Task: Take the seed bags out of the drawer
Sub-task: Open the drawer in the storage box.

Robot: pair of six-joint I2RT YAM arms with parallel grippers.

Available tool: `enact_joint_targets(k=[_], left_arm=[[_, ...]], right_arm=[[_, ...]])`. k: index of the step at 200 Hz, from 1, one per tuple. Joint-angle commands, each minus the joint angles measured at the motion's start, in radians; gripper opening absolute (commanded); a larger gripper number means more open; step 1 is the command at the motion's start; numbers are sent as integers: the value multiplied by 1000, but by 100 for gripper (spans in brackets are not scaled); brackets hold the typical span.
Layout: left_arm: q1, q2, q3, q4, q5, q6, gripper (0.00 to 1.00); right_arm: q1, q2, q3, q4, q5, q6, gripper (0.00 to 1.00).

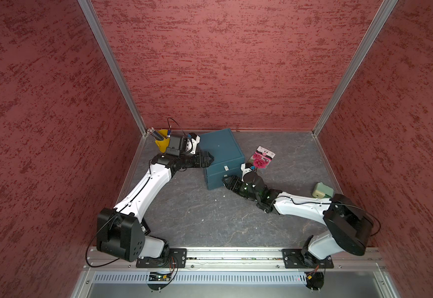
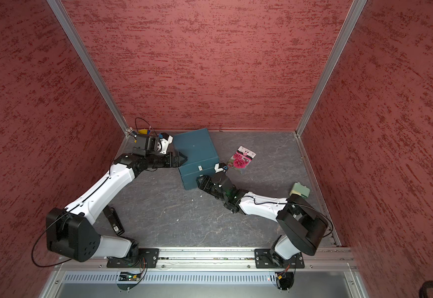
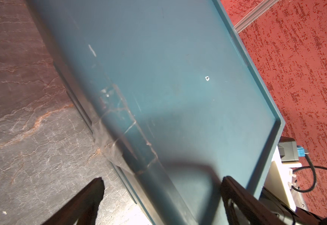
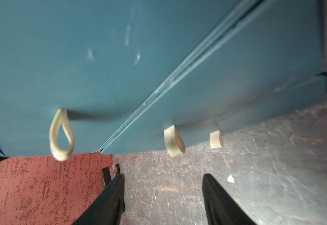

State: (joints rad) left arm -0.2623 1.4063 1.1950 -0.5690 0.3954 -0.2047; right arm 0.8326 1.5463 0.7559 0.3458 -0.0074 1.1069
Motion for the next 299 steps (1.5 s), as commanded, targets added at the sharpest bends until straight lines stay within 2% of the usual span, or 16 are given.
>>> enact_joint_targets(k=[1, 84, 152, 210, 260, 299], left_arm=[[8, -7, -15, -33, -3, 16, 97], [14, -11, -15, -45, -4, 25, 97], [21, -19, -15, -57, -6, 30, 97], [23, -20, -17, -56, -4, 31, 97], [23, -23, -18, -58, -4, 30, 97], [23, -22, -13, -57, -3, 30, 97]], right_arm=[[-12, 25, -13, 98, -7, 30, 63], [-29, 100, -47, 244, 22, 70, 51], [-46, 138, -43, 319, 16, 77, 47], [-48, 128, -44, 313, 26, 76, 25], [-49, 109, -54, 291, 25, 74, 0], [-47, 83, -61, 262, 23, 70, 0]])
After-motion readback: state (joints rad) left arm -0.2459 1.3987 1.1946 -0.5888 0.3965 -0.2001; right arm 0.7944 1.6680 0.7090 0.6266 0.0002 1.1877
